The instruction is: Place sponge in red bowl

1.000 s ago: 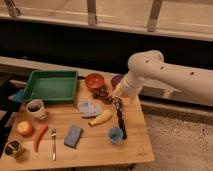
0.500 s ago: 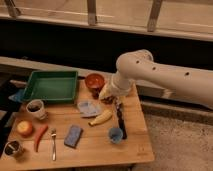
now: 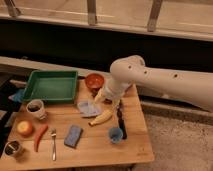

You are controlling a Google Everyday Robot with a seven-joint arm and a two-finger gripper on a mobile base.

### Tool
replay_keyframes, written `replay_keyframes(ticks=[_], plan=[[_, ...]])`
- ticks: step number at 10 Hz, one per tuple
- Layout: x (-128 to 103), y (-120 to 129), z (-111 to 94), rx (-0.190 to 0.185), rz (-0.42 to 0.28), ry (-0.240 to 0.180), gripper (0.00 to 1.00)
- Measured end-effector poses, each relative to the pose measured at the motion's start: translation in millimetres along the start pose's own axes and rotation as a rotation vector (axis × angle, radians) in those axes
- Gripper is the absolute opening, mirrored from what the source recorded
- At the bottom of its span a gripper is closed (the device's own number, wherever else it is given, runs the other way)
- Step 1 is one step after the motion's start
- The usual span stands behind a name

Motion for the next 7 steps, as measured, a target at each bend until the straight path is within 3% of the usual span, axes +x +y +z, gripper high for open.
replay_keyframes(ticks=[3,7], plan=[[9.8,35.3,49.6,0.014,-0.035,0.067,0.63],[29.2,60.2,105.8,0.072,-0.095,0.166,0.63]])
